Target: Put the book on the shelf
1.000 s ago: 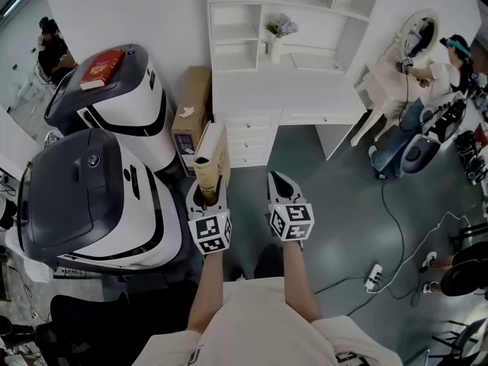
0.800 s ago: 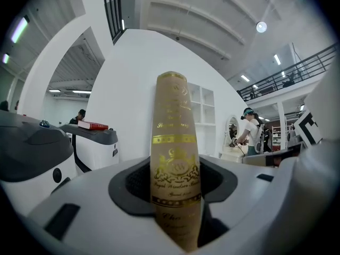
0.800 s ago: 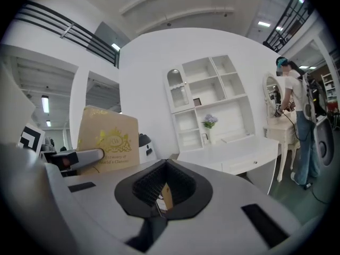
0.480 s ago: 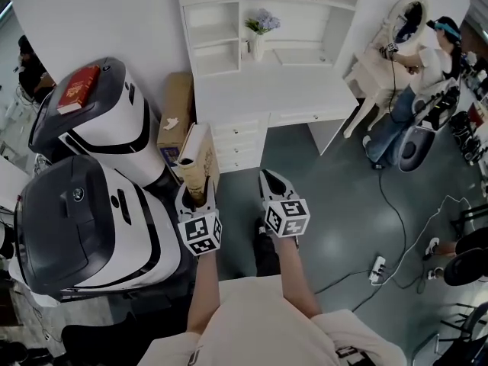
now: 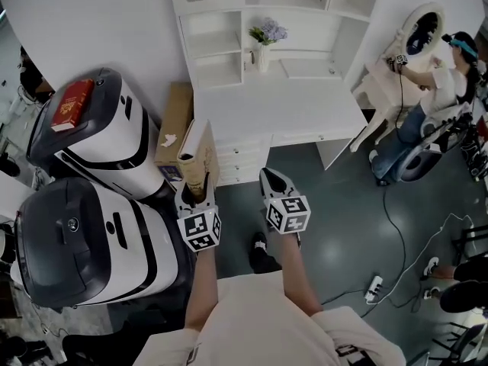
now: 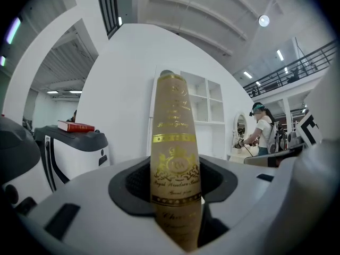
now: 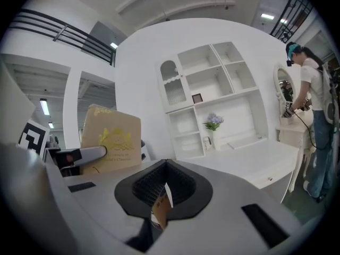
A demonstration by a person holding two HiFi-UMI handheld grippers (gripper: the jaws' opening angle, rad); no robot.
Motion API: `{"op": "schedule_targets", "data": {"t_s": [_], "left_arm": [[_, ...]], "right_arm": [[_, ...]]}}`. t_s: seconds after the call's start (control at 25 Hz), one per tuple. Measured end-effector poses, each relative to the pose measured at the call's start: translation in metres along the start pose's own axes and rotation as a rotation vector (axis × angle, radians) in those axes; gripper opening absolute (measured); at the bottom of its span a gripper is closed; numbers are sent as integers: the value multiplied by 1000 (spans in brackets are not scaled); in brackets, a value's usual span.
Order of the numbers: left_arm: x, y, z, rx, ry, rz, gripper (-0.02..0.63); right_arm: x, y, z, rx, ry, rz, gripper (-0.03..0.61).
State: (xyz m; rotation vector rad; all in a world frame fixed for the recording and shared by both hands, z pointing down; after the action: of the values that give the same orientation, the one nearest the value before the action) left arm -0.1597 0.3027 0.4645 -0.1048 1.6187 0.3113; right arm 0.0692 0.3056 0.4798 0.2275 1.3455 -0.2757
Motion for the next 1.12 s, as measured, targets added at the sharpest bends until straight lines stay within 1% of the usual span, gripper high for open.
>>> {"op": "schedule_targets", "data": {"t_s": [0.24,0.48,0.6,0.72,0.84,0.88,0.92,1.0,1.04,1.12], "left_arm": [[-5,-68,13,34,-15,-2,218],[-14,-112,28,78,-17,-15,218],[-20,-124,33,95,-28,-25,218],[-28,-137,33,108,-32,-46,219],[-35,-150,30,120,-14,-56,218],[-38,-155,29,123,-8,-55,218],[-42,-160,29,126,-2,-54,219],[-51,-169,28,132,11,-56,218],[-55,-175,26,134,17,-57,219],[-62,-191,22,137,24,-58,218]], "right_arm": [[16,-53,50,28,-9,5,26],[23,-87,98,44,-20,-10,26],[20,-96,119,35,-15,-25,26],[10,-106,129,31,40,-73,26],[1,-117,132,44,9,-85,26],[0,-121,133,46,24,-94,26],[-1,-126,135,48,69,-111,26],[-3,-136,137,59,192,-148,26],[-4,-142,138,66,229,-157,26],[-3,-156,142,75,244,-151,26]]}}
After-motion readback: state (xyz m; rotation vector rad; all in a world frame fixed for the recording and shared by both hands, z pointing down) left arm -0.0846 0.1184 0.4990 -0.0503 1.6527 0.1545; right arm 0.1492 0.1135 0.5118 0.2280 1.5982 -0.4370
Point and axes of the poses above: the fingertips, and each gripper's own axes: y backward along the fingers, z to its right, x out of its top, the point moved 7 cm from there along y, backward along the fingers, and after that the axes turned 11 degrees about z, right-handed, at the moved point
